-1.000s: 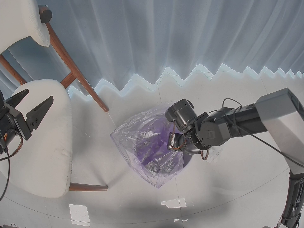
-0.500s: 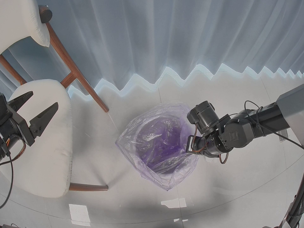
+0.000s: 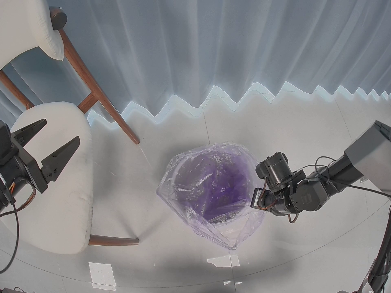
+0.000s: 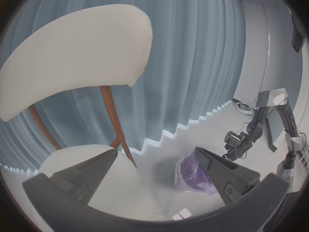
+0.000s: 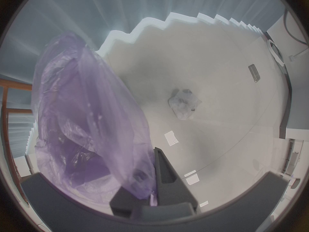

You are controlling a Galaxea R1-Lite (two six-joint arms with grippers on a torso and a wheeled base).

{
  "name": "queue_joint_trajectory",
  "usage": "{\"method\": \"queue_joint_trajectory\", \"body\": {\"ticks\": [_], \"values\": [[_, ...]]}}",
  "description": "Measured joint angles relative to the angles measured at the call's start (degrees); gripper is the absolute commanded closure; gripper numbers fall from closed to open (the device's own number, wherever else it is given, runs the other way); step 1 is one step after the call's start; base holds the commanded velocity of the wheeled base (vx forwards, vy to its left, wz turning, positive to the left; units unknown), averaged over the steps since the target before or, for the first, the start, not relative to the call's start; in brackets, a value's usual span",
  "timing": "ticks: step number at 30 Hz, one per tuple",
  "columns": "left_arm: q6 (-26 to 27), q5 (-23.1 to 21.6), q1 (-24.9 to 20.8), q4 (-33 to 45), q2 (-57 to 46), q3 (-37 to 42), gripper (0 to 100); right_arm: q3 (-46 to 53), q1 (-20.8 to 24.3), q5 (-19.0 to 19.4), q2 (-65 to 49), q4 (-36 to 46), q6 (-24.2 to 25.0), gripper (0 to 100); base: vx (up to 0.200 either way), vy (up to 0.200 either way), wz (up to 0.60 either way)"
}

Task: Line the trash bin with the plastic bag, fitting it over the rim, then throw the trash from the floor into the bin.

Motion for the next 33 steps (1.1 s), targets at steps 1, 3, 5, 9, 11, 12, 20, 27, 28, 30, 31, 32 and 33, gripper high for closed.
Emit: {"method": "queue_joint_trajectory", "body": {"ticks": [1, 3, 5, 9, 11, 12, 20, 27, 28, 30, 31, 32, 33], "values": [[0.6, 0.0, -0.3, 0.0, 0.0, 0.0, 0, 0.3, -0.3, 0.1, 0.4, -0.5, 0.0, 100, 0.0, 0.0, 0.0], [2.0, 0.0, -0.6, 0.0, 0.0, 0.3, 0, 0.8, -0.8, 0.4, 1.2, -1.8, 0.0, 100, 0.0, 0.0, 0.0], [2.7, 0.0, -1.0, 0.0, 0.0, 0.5, 0, 1.2, -1.4, 0.7, 2.0, -3.6, 0.0, 100, 0.0, 0.0, 0.0], [3.1, 0.3, -2.1, -0.2, -0.1, 0.6, 0, 1.5, -2.3, 0.9, 3.8, -7.5, 0.0, 100, 0.0, 0.0, 0.0], [3.2, 0.5, -2.6, -0.2, -0.2, 0.6, 0, 1.5, -2.7, 0.9, 4.7, -9.2, 0.0, 100, 0.0, 0.0, 0.0], [3.2, 0.5, -2.7, -0.2, -0.2, 0.6, 0, 1.5, -2.8, 0.9, 5.0, -9.7, 0.0, 100, 0.0, 0.0, 0.0], [3.3, 0.9, -3.2, 0.0, -0.1, -0.1, 0, 2.3, -3.3, 3.0, 7.3, -13.5, -0.4, 0, 0.0, 0.0, 0.0], [3.4, 0.9, -3.2, 0.0, 0.1, -1.5, 0, 5.5, -3.4, 3.8, 3.5, -13.4, -0.7, 0, 0.0, 0.0, 0.0], [3.4, 0.9, -3.2, 0.0, 0.0, -1.6, 0, 6.2, -3.4, 3.8, 2.6, -13.3, -1.0, 0, 0.0, 0.0, 0.0], [3.4, 0.9, -3.2, 0.0, 0.0, -1.7, 0, 7.7, -3.4, 3.8, 1.1, -13.1, -1.7, 0, 0.0, 0.0, 0.0], [3.4, 0.9, -3.2, 0.0, 0.0, -1.7, 0, 8.6, -3.4, 3.8, 0.2, -13.1, -2.3, 0, 0.0, 0.0, 0.0], [3.4, 0.9, -3.3, 0.0, -0.1, -1.7, 0, 9.7, -3.4, 3.9, -0.8, -13.1, -2.8, 0, 0.0, 0.0, 0.0], [3.4, 0.8, -3.4, 0.0, -0.1, -1.7, 0, 10.6, -3.4, 3.9, -1.5, -13.1, -3.2, 0, 0.0, 0.0, 0.0]]}}
